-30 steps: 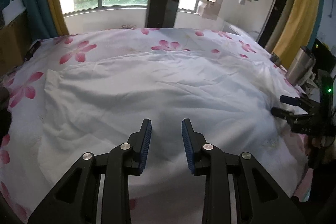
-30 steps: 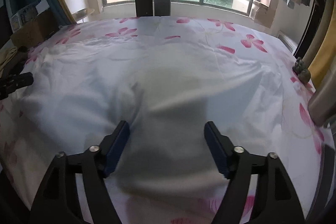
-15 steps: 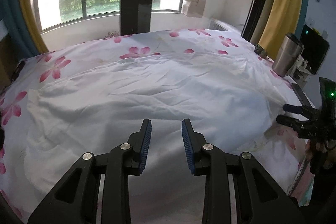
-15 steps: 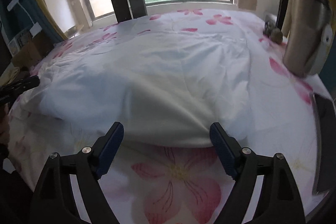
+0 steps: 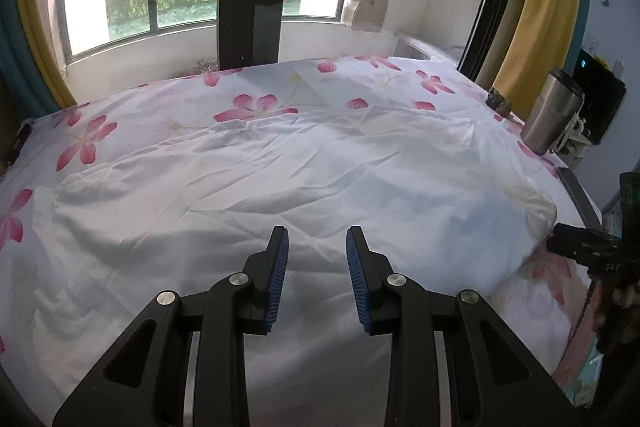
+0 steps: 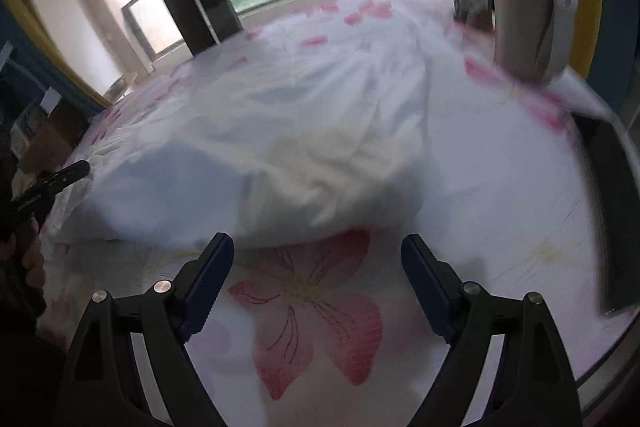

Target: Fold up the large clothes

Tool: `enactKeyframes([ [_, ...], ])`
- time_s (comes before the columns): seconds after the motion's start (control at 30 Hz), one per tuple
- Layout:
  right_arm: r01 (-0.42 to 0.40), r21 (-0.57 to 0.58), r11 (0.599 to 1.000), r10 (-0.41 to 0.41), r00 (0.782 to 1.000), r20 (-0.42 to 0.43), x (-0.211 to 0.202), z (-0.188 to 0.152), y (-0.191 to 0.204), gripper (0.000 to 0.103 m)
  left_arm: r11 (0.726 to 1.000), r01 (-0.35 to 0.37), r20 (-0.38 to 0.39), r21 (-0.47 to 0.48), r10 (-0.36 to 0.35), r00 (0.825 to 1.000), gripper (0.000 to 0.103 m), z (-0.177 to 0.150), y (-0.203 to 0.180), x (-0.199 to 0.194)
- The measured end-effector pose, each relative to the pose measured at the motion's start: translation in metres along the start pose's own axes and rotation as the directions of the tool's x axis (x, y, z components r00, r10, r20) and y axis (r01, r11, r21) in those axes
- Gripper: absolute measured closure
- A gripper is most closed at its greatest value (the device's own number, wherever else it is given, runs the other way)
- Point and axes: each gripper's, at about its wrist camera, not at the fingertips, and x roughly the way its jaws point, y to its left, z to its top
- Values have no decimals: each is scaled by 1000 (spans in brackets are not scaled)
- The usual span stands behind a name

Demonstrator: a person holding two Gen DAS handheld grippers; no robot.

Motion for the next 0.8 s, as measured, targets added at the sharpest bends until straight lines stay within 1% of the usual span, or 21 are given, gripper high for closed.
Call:
enactKeyframes([
  [0.03,-1,1,1000,1,999,33,-1,1,1,9,1000,0,-3,0,0,1000,71,1,0,2],
  [0.07,-11,23,1000,10,999,31,2,3,2,6,1000,0,-10,0,0,1000,71,1,0,5],
  [0.13,-35,60,998,32,998,53,8,11,4,2,1000,8,-19,-3,-8,1000,71,3,0,11],
  [0.2,-51,81,995,46,997,68,13,17,6,0,1000,15,-26,-5,-16,1000,71,4,-1,17],
  [0.27,-67,105,992,58,995,84,22,26,11,0,1000,27,-34,-5,-27,999,71,5,-2,24],
  [0.3,-79,113,990,69,994,89,26,30,13,0,1000,30,-51,-3,-30,998,71,4,-3,29],
  [0.37,-134,133,982,121,988,95,34,38,20,0,1000,30,-92,-6,-31,995,71,2,-4,42],
  [0.4,-151,137,979,139,986,96,37,41,22,0,1000,29,-100,-11,-30,994,71,0,-4,46],
  [0.47,-193,136,972,181,979,96,45,47,30,0,999,25,-99,-19,-27,995,71,-3,-4,50],
  [0.53,-250,141,958,240,967,89,53,51,38,0,1000,19,-88,-19,-20,996,71,-4,-5,51],
  [0.63,-310,126,942,303,950,73,64,56,54,2,1000,-3,-82,12,4,997,71,-7,-10,51],
  [0.67,-336,119,934,330,942,64,69,58,60,10,1000,-8,-80,16,9,997,71,-8,-11,52],
  [0.7,-340,114,934,335,940,60,72,59,64,22,1000,-12,-79,17,14,997,71,-8,-11,52],
  [0.73,-340,105,935,336,941,52,76,60,69,30,1000,-15,-76,16,16,997,71,-8,-11,52],
  [0.77,-334,94,938,332,943,41,81,61,73,47,1000,-16,-74,16,17,997,71,-7,-10,52],
  [0.8,-350,94,932,348,937,40,84,61,76,54,1000,-17,-70,17,18,997,71,-8,-10,52],
])
